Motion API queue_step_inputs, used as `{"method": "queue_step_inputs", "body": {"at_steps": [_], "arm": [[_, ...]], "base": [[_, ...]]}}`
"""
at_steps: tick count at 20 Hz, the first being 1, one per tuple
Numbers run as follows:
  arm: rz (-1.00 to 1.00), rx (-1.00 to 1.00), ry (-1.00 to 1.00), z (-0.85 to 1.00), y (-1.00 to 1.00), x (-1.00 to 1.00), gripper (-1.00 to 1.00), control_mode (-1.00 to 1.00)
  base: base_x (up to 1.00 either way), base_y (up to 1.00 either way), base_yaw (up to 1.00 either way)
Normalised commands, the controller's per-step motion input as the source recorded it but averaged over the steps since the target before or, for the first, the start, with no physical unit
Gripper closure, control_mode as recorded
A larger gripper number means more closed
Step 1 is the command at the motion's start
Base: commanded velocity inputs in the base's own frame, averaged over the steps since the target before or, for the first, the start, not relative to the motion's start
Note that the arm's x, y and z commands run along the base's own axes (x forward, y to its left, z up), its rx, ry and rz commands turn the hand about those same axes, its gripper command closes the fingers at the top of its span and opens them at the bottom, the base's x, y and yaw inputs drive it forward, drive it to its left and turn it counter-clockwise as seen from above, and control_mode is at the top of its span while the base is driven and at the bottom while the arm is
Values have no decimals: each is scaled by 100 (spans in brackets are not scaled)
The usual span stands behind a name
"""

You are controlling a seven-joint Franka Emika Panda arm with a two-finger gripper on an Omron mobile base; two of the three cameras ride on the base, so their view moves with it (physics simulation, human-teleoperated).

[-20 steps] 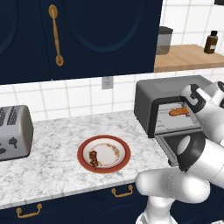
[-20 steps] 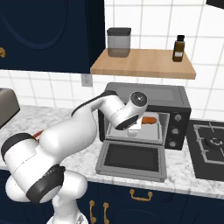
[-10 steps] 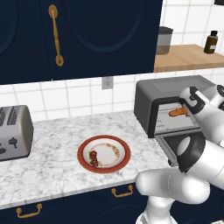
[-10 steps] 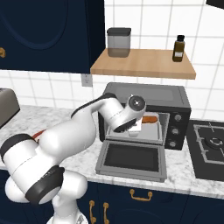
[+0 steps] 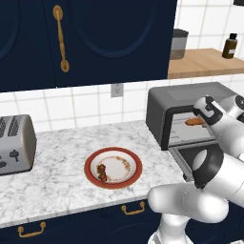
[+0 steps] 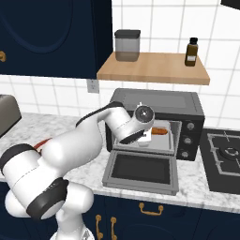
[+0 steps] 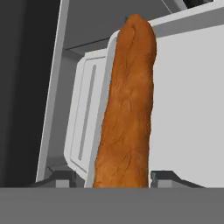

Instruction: Pick up the kebab skewer and baguette bread, and place them inside the toaster oven. Close the toaster oven door and start by setting the timer.

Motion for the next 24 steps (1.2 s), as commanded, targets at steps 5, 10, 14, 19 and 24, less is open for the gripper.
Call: {"method": "queue_step_inputs", "body": {"at_steps": [5, 10, 14, 19, 24], "arm": [[0, 0, 0, 0, 0, 0, -100, -100], [0, 0, 0, 0, 0, 1, -100, -100], [0, 0, 13, 0, 0, -54, -100, -100], [2, -1, 6, 1, 6, -98, -100, -100], [19, -4, 4, 0, 76, -65, -100, -100]], "base": [[0, 0, 0], [0, 0, 0], [0, 0, 0], [0, 0, 0], [0, 0, 0]]}}
